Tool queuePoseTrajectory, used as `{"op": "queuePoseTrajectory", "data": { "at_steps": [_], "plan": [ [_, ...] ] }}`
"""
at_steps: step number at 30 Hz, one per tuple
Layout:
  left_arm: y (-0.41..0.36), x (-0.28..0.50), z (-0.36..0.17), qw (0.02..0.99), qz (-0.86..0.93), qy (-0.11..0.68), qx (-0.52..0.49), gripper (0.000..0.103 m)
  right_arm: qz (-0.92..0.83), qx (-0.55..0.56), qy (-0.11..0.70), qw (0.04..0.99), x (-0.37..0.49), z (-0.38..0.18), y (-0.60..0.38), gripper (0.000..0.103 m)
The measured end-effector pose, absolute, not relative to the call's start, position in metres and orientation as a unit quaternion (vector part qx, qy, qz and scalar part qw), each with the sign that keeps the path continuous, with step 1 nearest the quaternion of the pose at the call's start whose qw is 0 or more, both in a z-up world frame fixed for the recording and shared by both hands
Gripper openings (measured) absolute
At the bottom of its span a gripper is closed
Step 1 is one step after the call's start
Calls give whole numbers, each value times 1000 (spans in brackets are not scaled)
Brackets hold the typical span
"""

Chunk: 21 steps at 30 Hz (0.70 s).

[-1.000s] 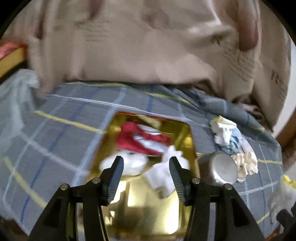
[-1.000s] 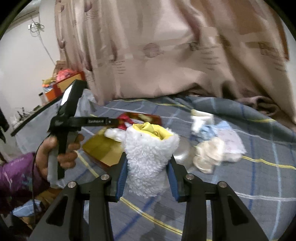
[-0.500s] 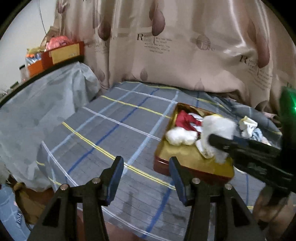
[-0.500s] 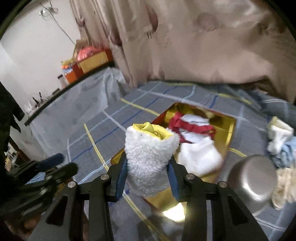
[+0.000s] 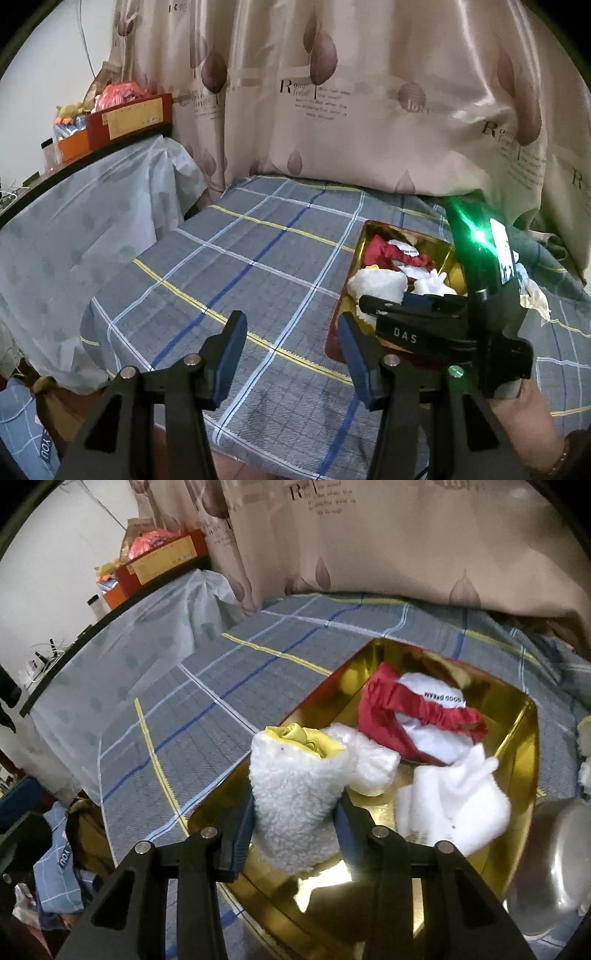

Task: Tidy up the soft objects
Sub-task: 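Carry the fluffy white sock to the tin and release it with the right gripper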

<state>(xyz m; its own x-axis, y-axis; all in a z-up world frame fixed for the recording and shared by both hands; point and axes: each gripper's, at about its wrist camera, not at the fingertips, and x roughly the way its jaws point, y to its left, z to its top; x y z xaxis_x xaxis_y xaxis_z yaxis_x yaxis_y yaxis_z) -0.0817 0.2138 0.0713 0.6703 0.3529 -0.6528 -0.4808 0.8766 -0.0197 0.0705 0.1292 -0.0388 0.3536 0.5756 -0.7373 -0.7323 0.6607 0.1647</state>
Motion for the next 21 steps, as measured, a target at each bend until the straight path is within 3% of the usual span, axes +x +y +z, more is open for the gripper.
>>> {"op": "queuePoseTrajectory", "data": {
  "at_steps": [4, 9, 21],
  "plan": [
    [213, -80, 69, 908, 230, 338, -87, 52, 394, -98, 393, 825, 73, -37, 133, 46],
    [208, -77, 66, 908, 225, 345, -77, 53, 394, -79, 359, 842, 70, -20, 123, 77],
    [188, -72, 58, 906, 213, 363, -44, 53, 380, -35, 252, 889, 25, 25, 44, 83]
  ]
}}
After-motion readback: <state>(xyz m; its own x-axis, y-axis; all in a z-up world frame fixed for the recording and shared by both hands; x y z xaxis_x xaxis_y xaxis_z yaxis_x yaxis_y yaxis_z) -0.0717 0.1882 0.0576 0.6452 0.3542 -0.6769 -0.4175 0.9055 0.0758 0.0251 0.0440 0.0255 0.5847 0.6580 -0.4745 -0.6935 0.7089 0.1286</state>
